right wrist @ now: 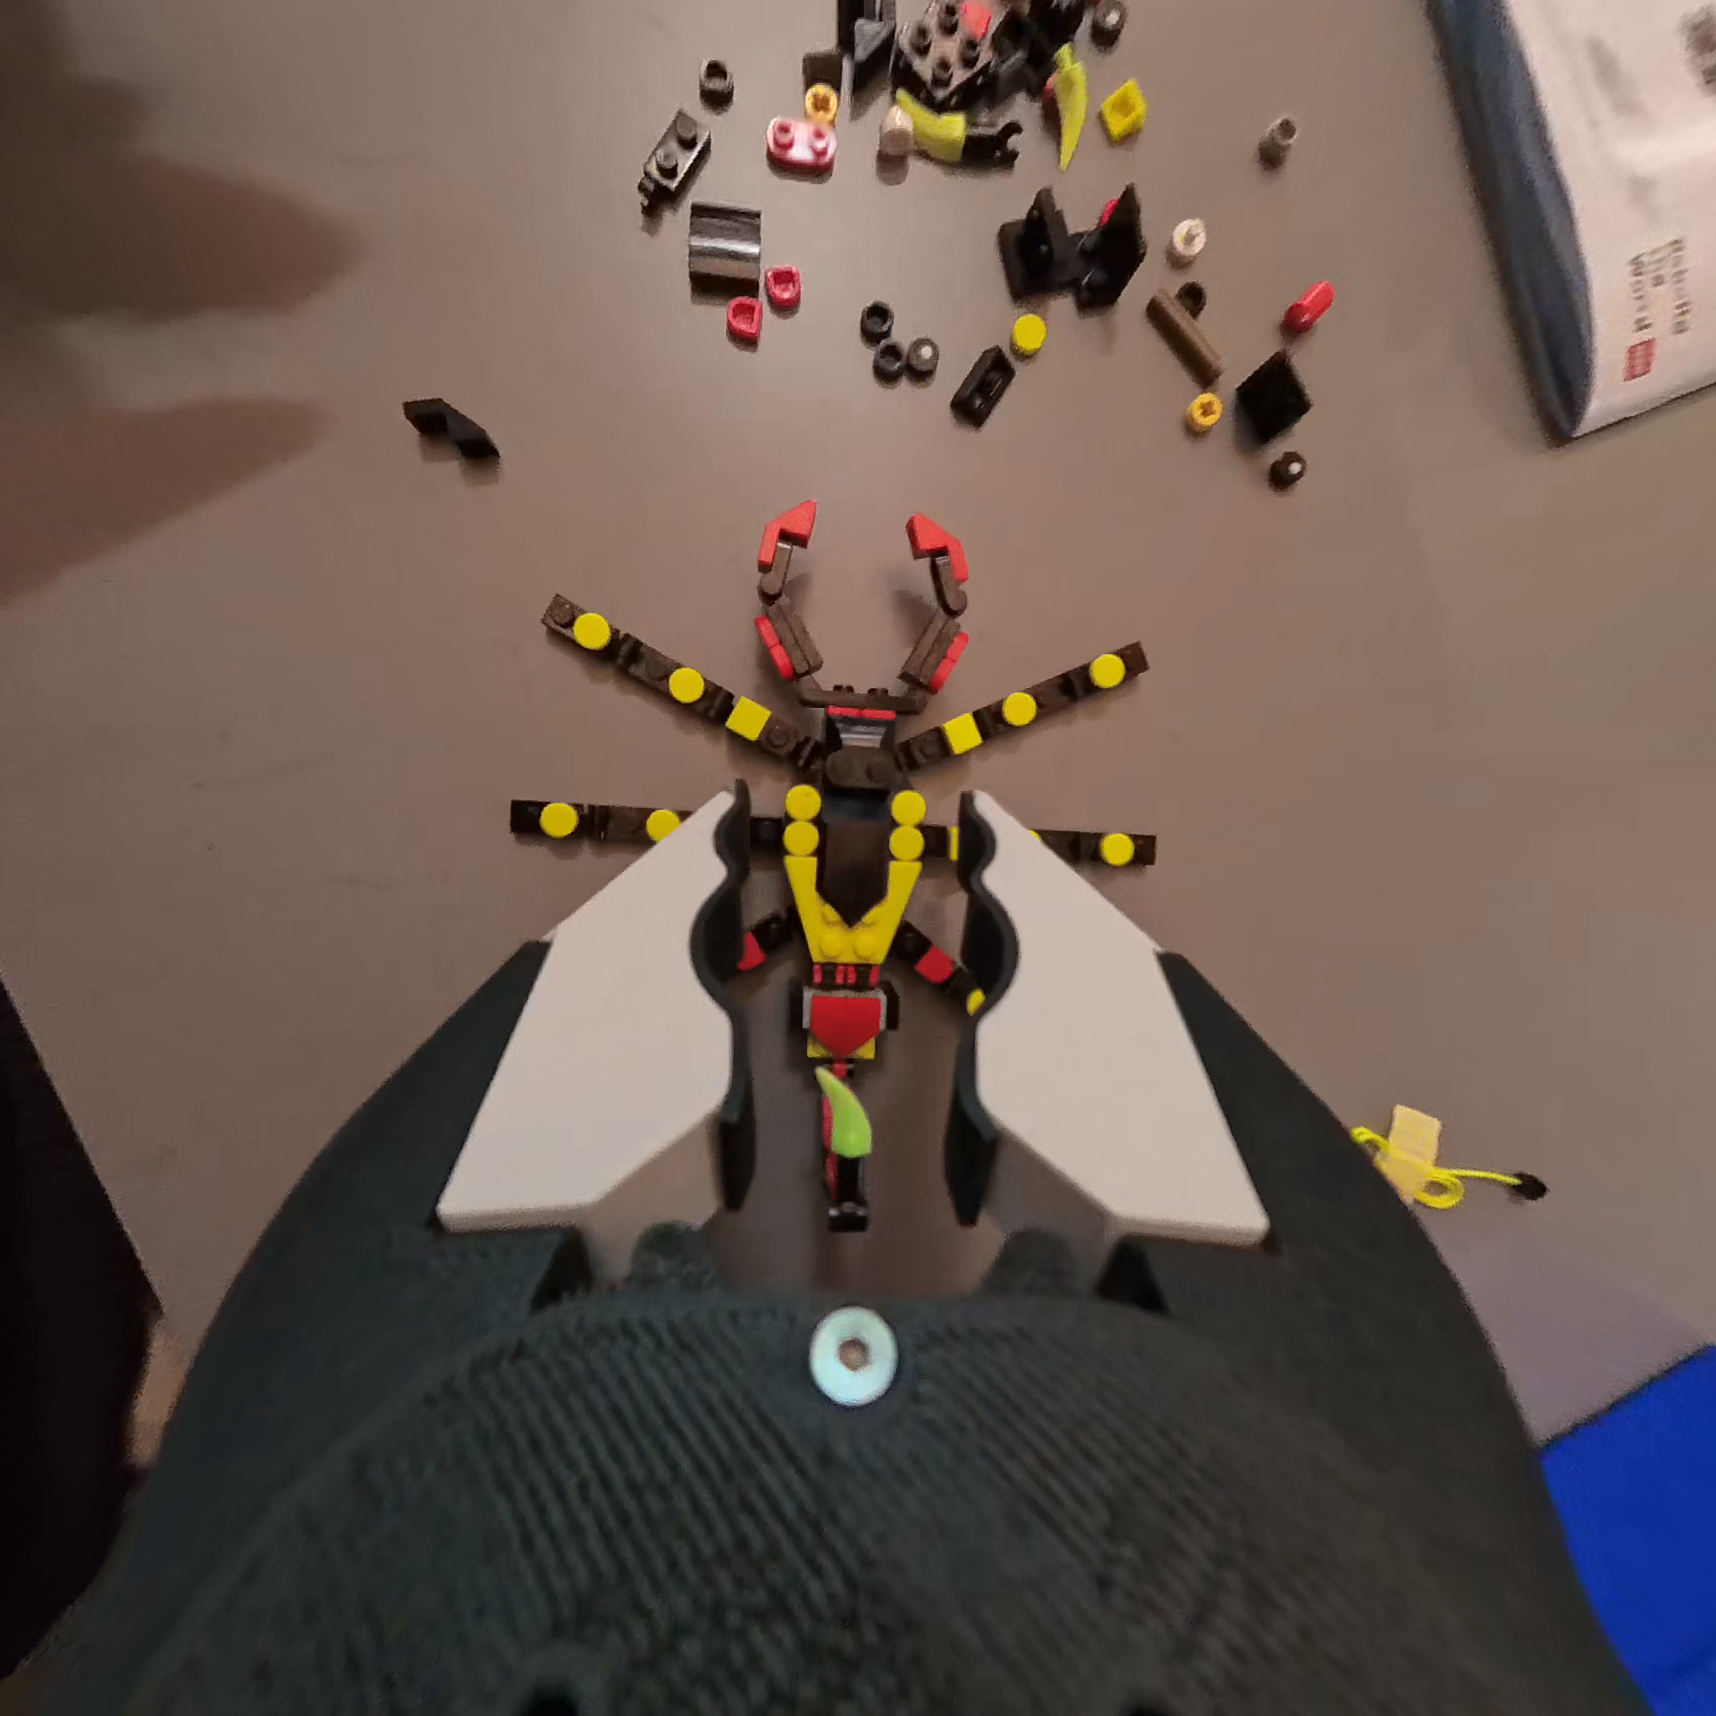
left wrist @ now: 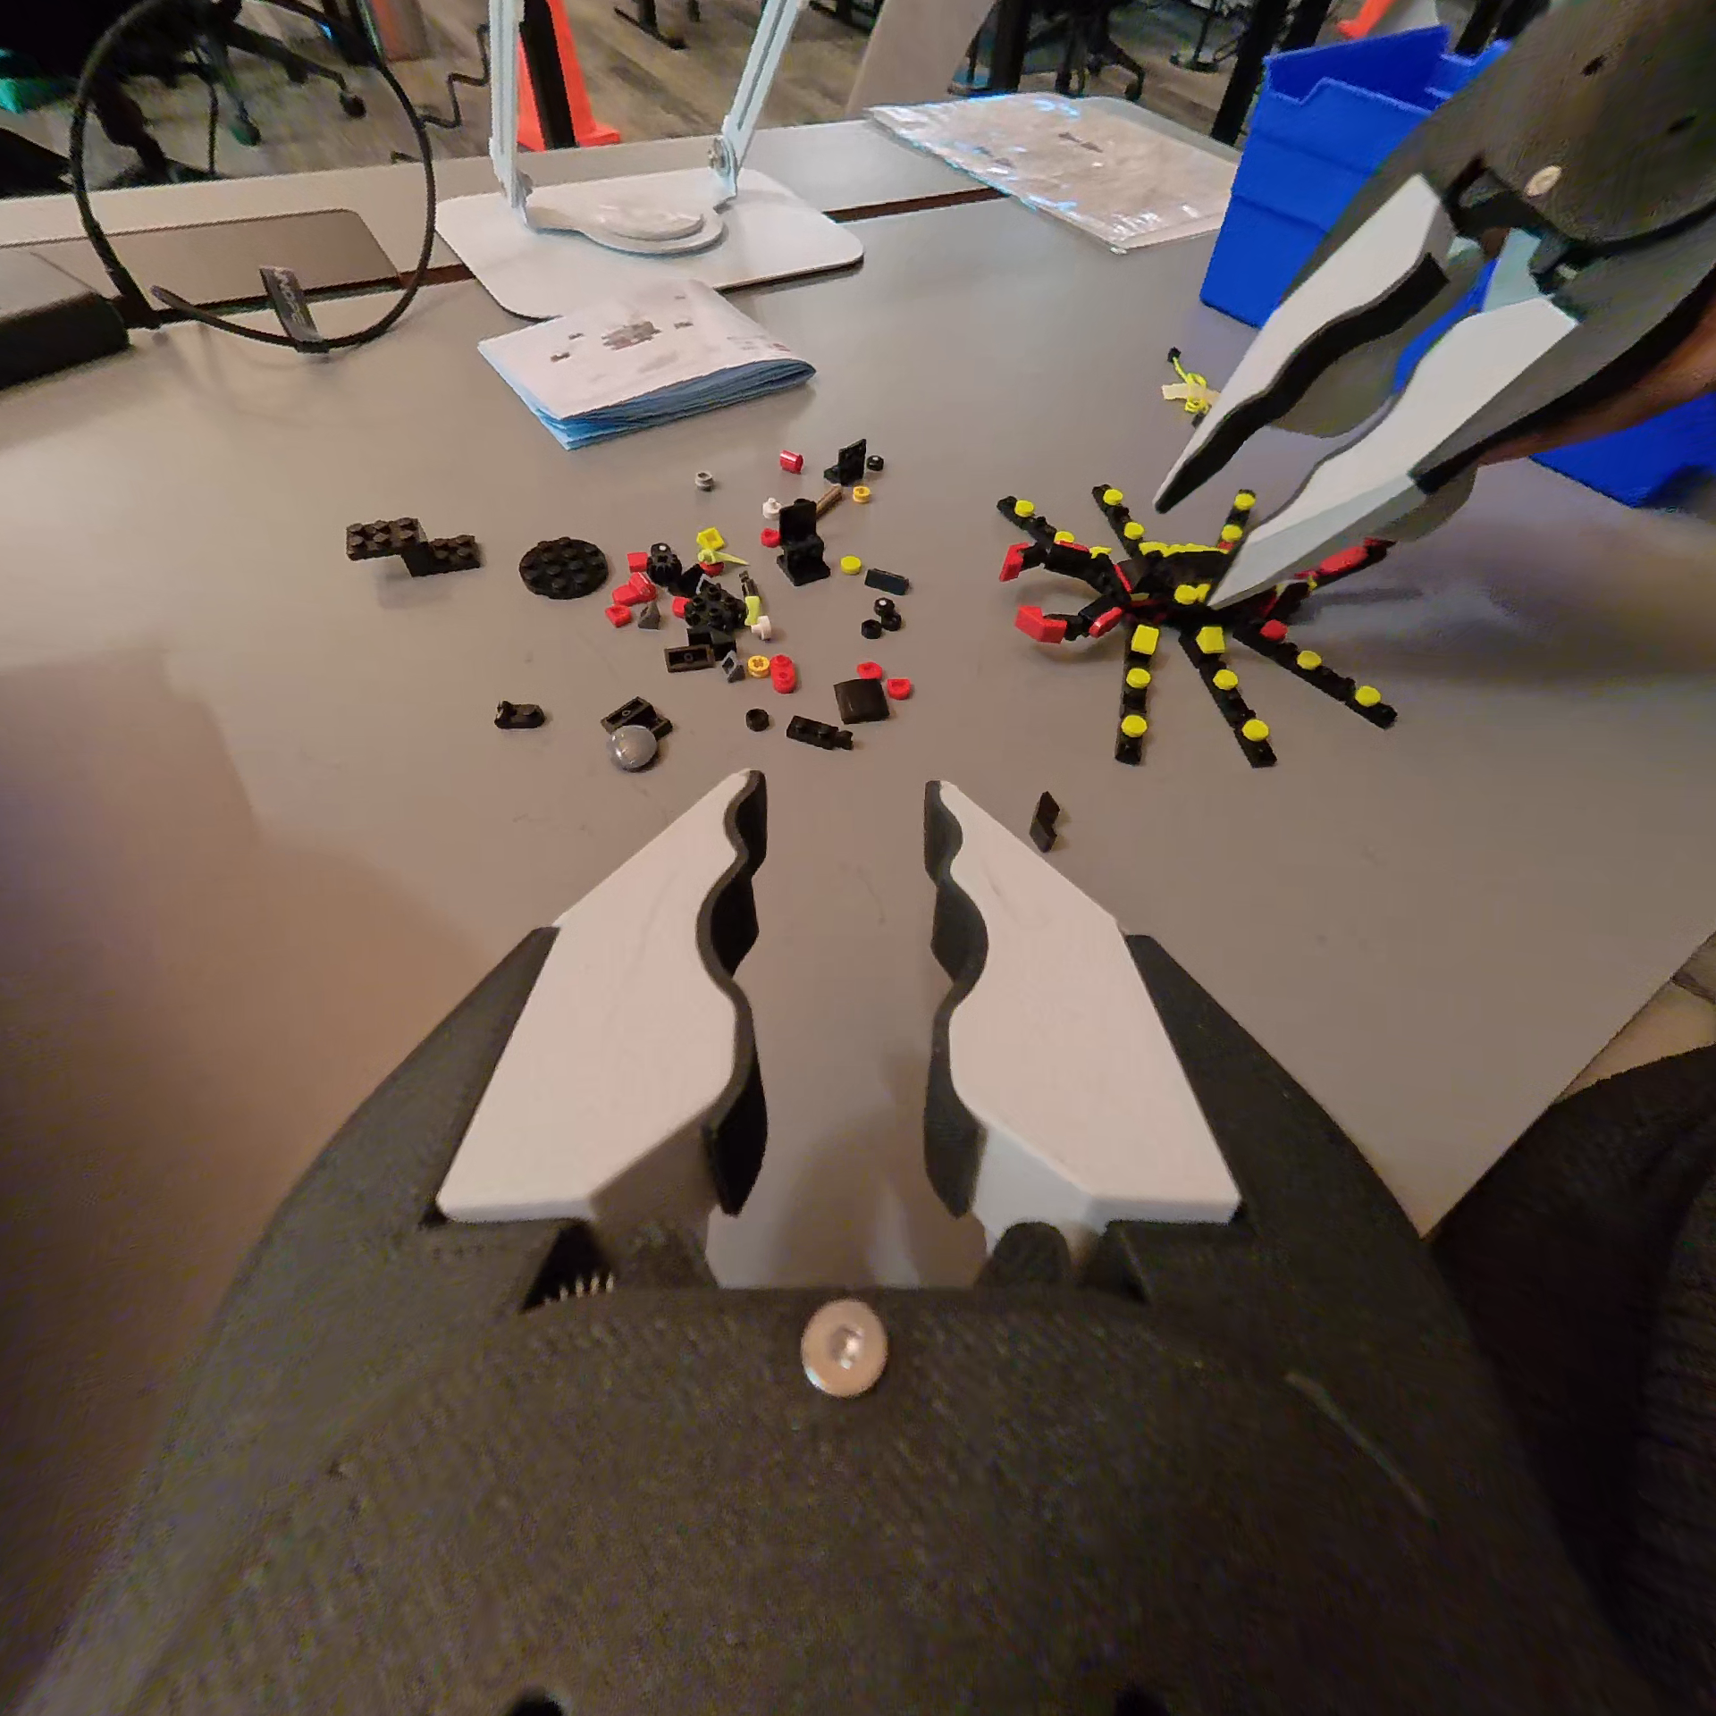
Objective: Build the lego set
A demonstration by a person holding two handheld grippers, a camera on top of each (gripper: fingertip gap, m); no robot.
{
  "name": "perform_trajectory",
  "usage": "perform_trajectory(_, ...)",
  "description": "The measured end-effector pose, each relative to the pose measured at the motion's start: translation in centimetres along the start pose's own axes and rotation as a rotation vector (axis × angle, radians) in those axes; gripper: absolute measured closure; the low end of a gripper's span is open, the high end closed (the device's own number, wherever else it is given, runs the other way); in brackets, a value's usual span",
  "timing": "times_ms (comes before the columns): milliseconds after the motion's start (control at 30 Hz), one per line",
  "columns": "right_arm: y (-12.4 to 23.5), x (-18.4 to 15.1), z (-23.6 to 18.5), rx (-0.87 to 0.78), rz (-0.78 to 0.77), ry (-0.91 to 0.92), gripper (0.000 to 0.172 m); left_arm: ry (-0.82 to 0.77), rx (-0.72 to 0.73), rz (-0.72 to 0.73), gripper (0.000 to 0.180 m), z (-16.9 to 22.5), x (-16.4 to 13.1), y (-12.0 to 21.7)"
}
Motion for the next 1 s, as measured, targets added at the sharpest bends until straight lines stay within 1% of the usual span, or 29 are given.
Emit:
perform_trajectory(100,-0.8,0.2,0.5,0.033,-0.101,0.011,0.13,-0.005,-0.006,0.005,0.149,0.0,0.1,0.0)
perform_trajectory(167,-1.3,0.0,0.7,0.039,-0.138,0.023,0.131,-0.01,-0.006,0.01,0.149,0.0,0.2,0.2)
perform_trajectory(200,-1.4,0.0,0.8,0.05,-0.14,0.023,0.132,-0.011,-0.006,0.014,0.149,-0.1,0.2,0.3)
perform_trajectory(267,-1.4,-0.1,0.8,0.08,-0.143,0.009,0.139,-0.009,-0.005,0.021,0.149,-0.2,0.3,0.4)
perform_trajectory(333,-1.4,-0.1,0.9,0.089,-0.141,0.011,0.14,-0.002,-0.008,0.027,0.149,-0.3,0.3,0.5)
perform_trajectory(433,-0.9,0.3,1.0,0.087,-0.09,0.006,0.14,0.013,-0.02,0.032,0.149,-0.4,0.3,0.6)
perform_trajectory(533,0.3,1.3,0.8,0.102,-0.008,0.016,0.14,0.019,-0.03,0.034,0.148,-0.4,0.4,0.6)
perform_trajectory(600,0.9,2.0,0.4,0.096,0.02,0.039,0.14,0.021,-0.041,0.033,0.147,-0.3,0.4,0.6)
perform_trajectory(733,1.6,3.4,-0.8,0.085,0.065,0.116,0.14,0.067,-0.132,0.031,0.138,0.7,0.4,0.2)
perform_trajectory(800,1.7,4.0,-1.5,0.093,0.094,0.143,0.14,0.141,-0.211,0.051,0.132,1.3,0.5,0.0)
perform_trajectory(833,1.8,4.2,-1.9,0.095,0.109,0.161,0.14,0.205,-0.258,0.069,0.129,1.5,0.7,0.0)
perform_trajectory(900,1.7,4.5,-2.6,0.095,0.132,0.19,0.14,0.37,-0.355,0.107,0.123,1.6,0.9,-0.1)
perform_trajectory(1000,1.5,4.7,-3.8,0.078,0.158,0.244,0.14,0.643,-0.527,0.154,0.11,1.5,0.9,-0.5)
Point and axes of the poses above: each gripper's, where its closed fingertips meet, y back along the fingers, x out of its top, z = x × y across the jaws, the point moved 9 cm from there along y, back along the fingers, and after that the axes turned 11 degrees about -y, right-handed, at the moved point
